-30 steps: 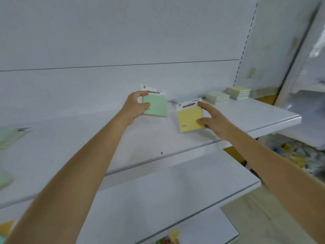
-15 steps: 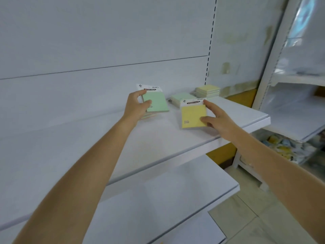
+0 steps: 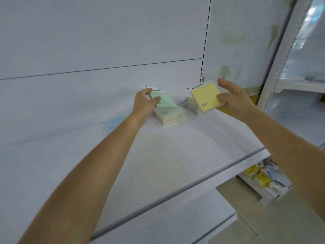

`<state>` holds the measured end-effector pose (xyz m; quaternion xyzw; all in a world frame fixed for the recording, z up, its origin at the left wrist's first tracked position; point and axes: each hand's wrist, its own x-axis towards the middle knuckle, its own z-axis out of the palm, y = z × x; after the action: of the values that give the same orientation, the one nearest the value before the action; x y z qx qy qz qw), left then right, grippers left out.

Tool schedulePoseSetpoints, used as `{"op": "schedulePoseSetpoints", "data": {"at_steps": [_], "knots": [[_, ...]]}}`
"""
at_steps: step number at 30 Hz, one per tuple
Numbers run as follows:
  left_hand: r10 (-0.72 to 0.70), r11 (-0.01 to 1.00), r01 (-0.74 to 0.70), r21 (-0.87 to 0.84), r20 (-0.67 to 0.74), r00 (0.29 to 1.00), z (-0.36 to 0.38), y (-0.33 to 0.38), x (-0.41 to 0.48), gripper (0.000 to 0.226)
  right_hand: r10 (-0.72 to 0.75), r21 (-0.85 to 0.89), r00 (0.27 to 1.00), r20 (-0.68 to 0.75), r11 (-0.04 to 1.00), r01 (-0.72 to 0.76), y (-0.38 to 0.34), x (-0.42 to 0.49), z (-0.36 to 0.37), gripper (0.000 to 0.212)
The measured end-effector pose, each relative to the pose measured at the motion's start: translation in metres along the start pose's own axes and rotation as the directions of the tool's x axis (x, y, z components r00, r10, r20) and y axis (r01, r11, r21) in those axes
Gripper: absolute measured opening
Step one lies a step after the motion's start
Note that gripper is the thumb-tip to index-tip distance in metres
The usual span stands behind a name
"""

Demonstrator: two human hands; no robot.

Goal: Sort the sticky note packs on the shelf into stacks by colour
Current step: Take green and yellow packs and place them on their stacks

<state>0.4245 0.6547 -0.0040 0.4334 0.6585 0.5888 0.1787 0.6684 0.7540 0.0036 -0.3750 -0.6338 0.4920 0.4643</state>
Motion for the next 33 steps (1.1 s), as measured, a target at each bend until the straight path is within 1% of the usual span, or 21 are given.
{"op": "schedulePoseSetpoints", "data": {"at_steps": [3,6,10,12,16,18,20,21,23,26,29,32,33], "knots": [[0.000,0.995,0.003,0.095,-0.031,1.000,0.019,-0.001,0.008,0.053,-0.011,0.026,1.000,-0.008,1.000,0.012,0.002,0.035,-0.006,0.049],[-0.011,0.978,0.027,0.206,-0.077,0.997,0.033,-0.005,0.011,0.050,0.018,0.046,0.999,0.026,0.999,-0.019,0.006,0.066,-0.010,0.046],[-0.111,0.947,0.148,0.284,-0.140,0.984,0.039,-0.017,0.012,0.050,0.043,-0.036,0.996,0.082,0.999,-0.040,0.018,0.098,-0.014,0.043],[-0.156,0.935,0.198,0.295,-0.161,0.975,0.042,-0.021,0.007,0.047,0.049,-0.114,0.994,0.096,0.993,-0.038,0.024,0.107,-0.014,0.043],[-0.161,0.948,0.202,0.247,-0.178,0.971,0.054,-0.020,-0.002,0.044,0.022,-0.308,0.992,0.123,0.951,0.017,0.038,0.113,-0.012,0.041],[-0.171,0.951,0.208,0.227,-0.172,0.970,0.060,-0.019,-0.005,0.046,0.009,-0.389,0.991,0.134,0.920,0.044,0.044,0.115,-0.012,0.034],[-0.173,0.946,0.210,0.246,-0.163,0.971,0.066,-0.018,-0.006,0.048,0.027,-0.457,0.983,0.183,0.887,0.061,0.048,0.117,-0.010,0.023],[-0.170,0.943,0.207,0.261,-0.158,0.973,0.069,-0.018,-0.007,0.048,0.042,-0.487,0.978,0.204,0.871,0.064,0.050,0.117,-0.009,0.022],[-0.168,0.937,0.205,0.282,-0.150,0.974,0.073,-0.018,-0.007,0.048,0.034,-0.520,0.974,0.224,0.850,0.089,0.054,0.120,-0.007,0.022],[-0.170,0.930,0.206,0.303,-0.143,0.975,0.077,-0.019,-0.007,0.047,0.013,-0.522,0.972,0.236,0.845,0.116,0.057,0.120,-0.004,0.031],[-0.159,0.932,0.201,0.303,-0.158,0.975,0.079,-0.023,-0.009,0.046,0.005,-0.565,0.970,0.243,0.813,0.138,0.058,0.118,-0.002,0.025],[-0.164,0.933,0.202,0.297,-0.148,0.975,0.079,-0.025,-0.009,0.046,0.004,-0.611,0.968,0.249,0.777,0.154,0.061,0.120,-0.001,0.034],[-0.164,0.933,0.200,0.300,-0.140,0.976,0.079,-0.026,-0.009,0.046,0.006,-0.627,0.967,0.253,0.763,0.159,0.061,0.120,-0.002,0.034]]}}
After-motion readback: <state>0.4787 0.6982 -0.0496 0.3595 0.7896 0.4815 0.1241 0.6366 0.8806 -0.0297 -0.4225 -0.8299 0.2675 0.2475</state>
